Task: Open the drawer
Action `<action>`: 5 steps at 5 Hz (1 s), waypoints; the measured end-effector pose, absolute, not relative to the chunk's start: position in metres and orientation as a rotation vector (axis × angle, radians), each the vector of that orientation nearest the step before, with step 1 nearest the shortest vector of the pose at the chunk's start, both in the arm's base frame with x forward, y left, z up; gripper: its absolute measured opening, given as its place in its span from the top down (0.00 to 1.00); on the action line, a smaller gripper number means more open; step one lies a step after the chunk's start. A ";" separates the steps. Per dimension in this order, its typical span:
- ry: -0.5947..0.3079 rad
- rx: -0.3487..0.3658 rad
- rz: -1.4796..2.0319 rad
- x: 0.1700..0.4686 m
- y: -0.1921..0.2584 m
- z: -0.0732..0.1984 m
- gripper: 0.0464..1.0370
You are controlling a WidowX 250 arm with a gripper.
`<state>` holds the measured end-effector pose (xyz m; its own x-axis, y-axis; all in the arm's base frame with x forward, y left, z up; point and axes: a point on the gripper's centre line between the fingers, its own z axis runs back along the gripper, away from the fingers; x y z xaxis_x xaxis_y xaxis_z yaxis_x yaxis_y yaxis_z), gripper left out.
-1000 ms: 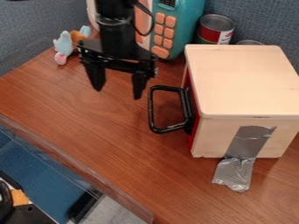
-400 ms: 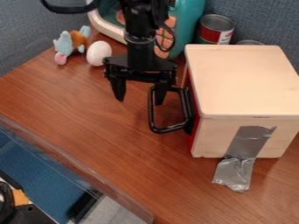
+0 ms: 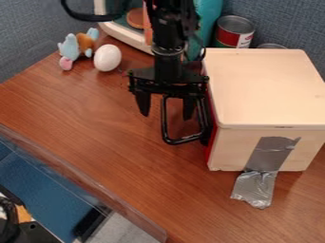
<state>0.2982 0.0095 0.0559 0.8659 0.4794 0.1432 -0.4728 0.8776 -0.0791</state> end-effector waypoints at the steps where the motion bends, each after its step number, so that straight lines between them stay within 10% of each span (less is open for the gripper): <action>1: -0.147 -0.039 0.512 0.300 0.007 0.047 0.04; 2: -0.152 -0.032 0.528 0.303 0.008 0.044 0.08; 5: -0.078 -0.013 0.518 0.285 0.007 0.022 0.86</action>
